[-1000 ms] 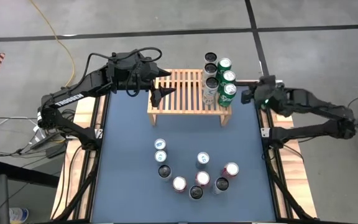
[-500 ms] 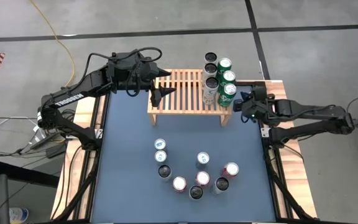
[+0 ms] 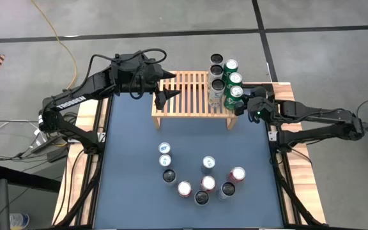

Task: Place canned beverage on shelf
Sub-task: Adjust the green soda cans on the shelf

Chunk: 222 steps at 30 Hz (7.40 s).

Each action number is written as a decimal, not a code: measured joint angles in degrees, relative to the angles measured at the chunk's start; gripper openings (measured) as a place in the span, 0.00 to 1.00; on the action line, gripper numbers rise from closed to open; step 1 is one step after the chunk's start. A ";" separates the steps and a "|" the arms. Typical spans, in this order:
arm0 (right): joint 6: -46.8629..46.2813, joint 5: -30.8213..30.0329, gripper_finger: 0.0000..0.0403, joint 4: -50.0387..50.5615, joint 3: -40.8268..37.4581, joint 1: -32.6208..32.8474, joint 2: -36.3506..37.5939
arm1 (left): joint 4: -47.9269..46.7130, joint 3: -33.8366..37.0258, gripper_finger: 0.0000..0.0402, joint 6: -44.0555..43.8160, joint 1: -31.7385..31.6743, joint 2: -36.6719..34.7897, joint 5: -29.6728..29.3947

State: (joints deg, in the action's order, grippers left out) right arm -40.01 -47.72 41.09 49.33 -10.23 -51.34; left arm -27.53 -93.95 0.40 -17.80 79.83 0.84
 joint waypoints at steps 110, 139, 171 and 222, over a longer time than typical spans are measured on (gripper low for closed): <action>16.60 22.88 0.00 -14.74 -0.01 -25.57 2.52 | -1.38 0.00 0.81 -2.01 -0.01 0.00 -1.70; 17.68 31.13 0.00 -16.73 -2.17 -35.34 1.02 | -1.42 0.00 0.81 -0.63 -0.02 0.00 -1.96; 17.84 46.39 0.00 -22.68 -5.62 -41.96 0.99 | -1.31 0.00 0.81 -0.45 -0.02 0.00 -2.81; 17.81 59.79 0.00 -40.97 -5.10 -48.53 -8.56 | -1.29 0.00 0.81 0.88 -0.02 0.00 -6.05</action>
State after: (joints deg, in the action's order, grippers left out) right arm -22.20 12.07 0.12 44.23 -58.77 -59.90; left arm -28.82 -93.95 1.28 -17.82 79.83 -5.21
